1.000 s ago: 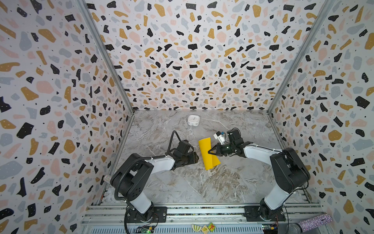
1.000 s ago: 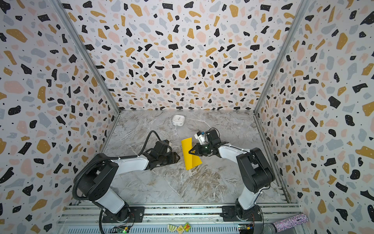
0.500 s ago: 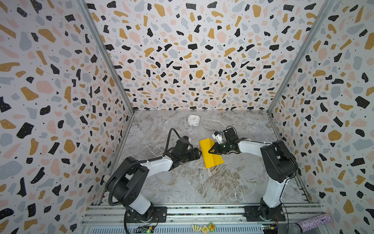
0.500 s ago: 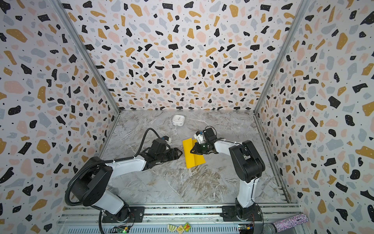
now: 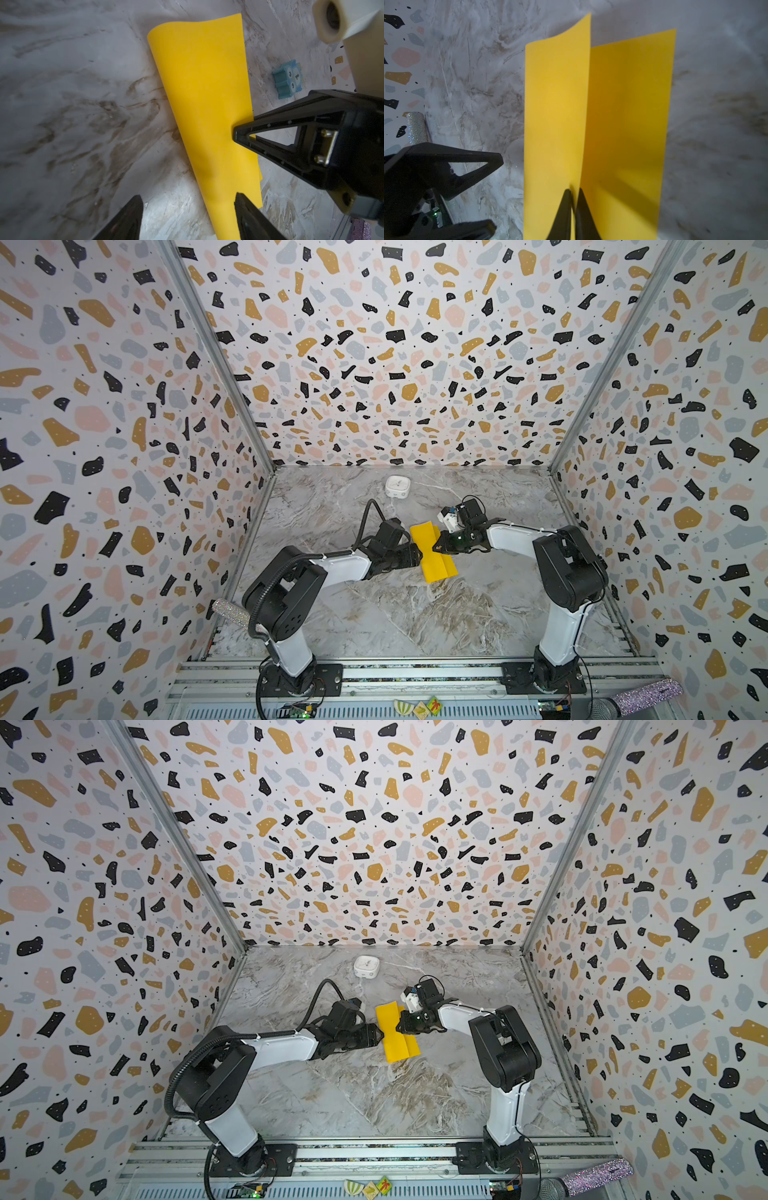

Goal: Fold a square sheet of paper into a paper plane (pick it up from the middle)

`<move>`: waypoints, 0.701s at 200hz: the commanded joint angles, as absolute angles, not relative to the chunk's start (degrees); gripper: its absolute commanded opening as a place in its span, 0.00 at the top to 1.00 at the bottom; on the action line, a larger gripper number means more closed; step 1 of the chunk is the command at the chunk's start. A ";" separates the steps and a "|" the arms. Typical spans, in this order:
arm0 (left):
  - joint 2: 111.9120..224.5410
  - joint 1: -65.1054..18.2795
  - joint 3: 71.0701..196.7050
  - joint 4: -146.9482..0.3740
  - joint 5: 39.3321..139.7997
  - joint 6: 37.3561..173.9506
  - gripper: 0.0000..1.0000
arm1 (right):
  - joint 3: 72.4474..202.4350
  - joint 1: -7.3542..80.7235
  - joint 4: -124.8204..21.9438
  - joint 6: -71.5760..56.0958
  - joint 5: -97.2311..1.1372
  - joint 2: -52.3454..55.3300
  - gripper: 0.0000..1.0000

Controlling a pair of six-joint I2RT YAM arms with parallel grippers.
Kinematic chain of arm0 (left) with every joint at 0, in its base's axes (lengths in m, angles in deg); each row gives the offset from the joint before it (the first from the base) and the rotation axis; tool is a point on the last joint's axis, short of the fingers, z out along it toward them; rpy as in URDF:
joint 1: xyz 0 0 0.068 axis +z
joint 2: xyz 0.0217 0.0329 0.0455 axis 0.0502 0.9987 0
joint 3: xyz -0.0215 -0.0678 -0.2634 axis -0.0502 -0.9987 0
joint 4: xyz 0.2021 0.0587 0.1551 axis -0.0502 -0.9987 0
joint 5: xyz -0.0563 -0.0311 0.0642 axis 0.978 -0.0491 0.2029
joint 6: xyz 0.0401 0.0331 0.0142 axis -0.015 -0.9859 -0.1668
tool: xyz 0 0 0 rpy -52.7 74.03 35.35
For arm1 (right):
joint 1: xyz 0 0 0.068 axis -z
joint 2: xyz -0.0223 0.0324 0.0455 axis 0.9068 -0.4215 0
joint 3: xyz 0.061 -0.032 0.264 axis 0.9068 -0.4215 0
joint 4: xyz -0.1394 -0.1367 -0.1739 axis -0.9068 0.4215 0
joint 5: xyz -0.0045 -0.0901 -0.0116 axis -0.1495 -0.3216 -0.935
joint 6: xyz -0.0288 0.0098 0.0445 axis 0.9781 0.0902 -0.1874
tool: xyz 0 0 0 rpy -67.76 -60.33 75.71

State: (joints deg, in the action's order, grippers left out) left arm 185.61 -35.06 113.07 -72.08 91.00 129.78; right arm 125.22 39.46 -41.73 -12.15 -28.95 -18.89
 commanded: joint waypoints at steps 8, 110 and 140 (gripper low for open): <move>187.87 -36.18 116.75 -75.77 87.76 128.08 0.31 | 127.45 39.58 -38.67 -10.67 -32.75 -19.16 0.93; 193.41 -37.98 124.33 -78.95 86.87 128.03 0.36 | 128.39 39.81 -36.95 -10.17 -36.45 -19.69 0.93; 195.54 -38.30 126.72 -79.79 86.96 128.53 0.40 | 128.34 40.04 -37.19 -10.52 -36.18 -19.69 0.93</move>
